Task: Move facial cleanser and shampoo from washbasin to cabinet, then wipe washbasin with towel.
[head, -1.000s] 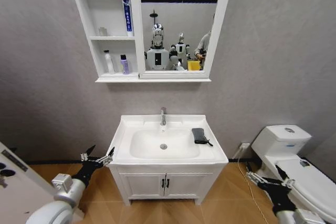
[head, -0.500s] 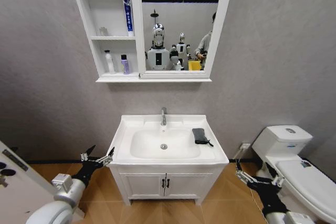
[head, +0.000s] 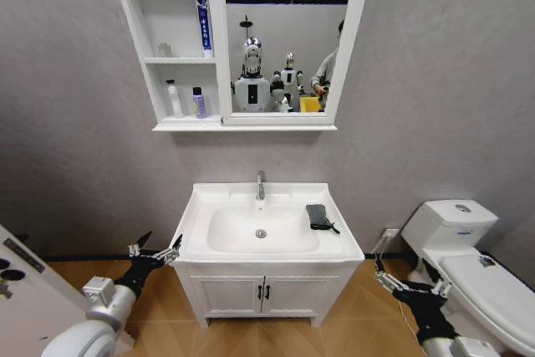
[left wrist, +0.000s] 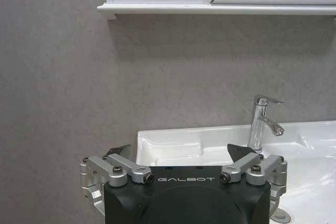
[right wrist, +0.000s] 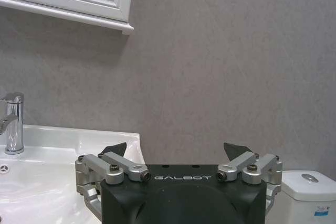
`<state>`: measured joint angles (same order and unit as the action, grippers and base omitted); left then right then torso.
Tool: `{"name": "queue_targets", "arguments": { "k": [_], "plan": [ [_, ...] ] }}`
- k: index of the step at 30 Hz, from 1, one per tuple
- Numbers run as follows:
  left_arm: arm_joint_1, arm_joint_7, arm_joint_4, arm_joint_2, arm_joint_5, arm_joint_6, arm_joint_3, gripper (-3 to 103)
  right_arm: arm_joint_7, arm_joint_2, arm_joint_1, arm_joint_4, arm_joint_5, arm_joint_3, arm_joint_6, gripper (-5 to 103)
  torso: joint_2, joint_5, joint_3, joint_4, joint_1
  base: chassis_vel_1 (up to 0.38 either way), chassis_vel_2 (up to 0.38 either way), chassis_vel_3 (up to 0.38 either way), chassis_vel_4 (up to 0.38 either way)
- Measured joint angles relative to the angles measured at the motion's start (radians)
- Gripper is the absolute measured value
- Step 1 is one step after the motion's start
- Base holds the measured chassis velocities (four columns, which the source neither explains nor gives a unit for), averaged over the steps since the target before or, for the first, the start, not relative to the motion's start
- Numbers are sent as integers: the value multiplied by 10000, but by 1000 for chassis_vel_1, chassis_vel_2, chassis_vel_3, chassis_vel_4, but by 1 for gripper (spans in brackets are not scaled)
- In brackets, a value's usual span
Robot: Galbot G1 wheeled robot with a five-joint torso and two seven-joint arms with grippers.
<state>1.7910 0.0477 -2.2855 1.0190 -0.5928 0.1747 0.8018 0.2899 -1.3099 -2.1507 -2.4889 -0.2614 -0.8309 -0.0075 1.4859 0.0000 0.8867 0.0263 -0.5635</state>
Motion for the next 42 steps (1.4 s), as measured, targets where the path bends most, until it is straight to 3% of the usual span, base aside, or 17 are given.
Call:
{"name": "queue_targets", "arguments": {
  "k": [18, 20, 22, 23, 28, 32, 34, 38, 41, 42],
  "plan": [
    [0, -2, 0, 1, 0, 0, 0, 100, -4, 5, 12, 19, -16, 0, 1, 100, -1, -9, 0, 0, 0, 110, -113, -115, 115],
    [0, -4, 0, 1, 0, 0, 1, 100, -4, 6, 12, 24, -19, 1, 1, 100, -1, 7, 0, 1, 1, 253, -258, -258, 251],
    [0, -4, 0, 0, 0, 0, 0, 100, -5, 6, 12, 23, -18, 0, 2, 100, 0, -11, 0, 0, 0, 246, -277, -249, 274],
    [0, -4, 0, 0, 0, 0, 1, 100, -6, 6, 12, 23, -19, 2, 1, 100, 0, 3, 0, 0, 0, 298, -289, -281, 275],
    [0, -4, 0, 1, 0, 0, 0, 100, -6, 7, 12, 24, -19, 1, 1, 100, 0, -7, 0, 0, 0, 309, -326, -304, 304],
    [0, -5, -1, 1, 0, 0, 0, 100, -6, 8, 12, 24, -20, 2, 0, 100, 1, 8, -1, 2, 1, 366, -365, -355, 346],
    [1, -3, 0, 1, 0, 0, -1, 100, -6, 7, 12, 23, -20, 1, 0, 100, 0, -7, -1, 0, 2, 351, -385, -357, 390],
    [1, -3, -1, 1, 0, -1, 0, 100, -6, 7, 11, 24, -21, 2, 0, 100, 1, 8, -2, 1, 4, 382, -353, -372, 360],
    [1, 0, 0, 1, 0, 0, 0, 100, -6, 7, 11, 23, -20, 1, -1, 100, 2, -7, -2, 0, 4, 361, -368, -353, 384],
    [1, 0, 0, 1, 0, 0, -1, 100, -6, 8, 12, 24, -21, 1, -1, 100, 0, 7, 0, 2, 3, 354, -364, -366, 347]
  ]
}}
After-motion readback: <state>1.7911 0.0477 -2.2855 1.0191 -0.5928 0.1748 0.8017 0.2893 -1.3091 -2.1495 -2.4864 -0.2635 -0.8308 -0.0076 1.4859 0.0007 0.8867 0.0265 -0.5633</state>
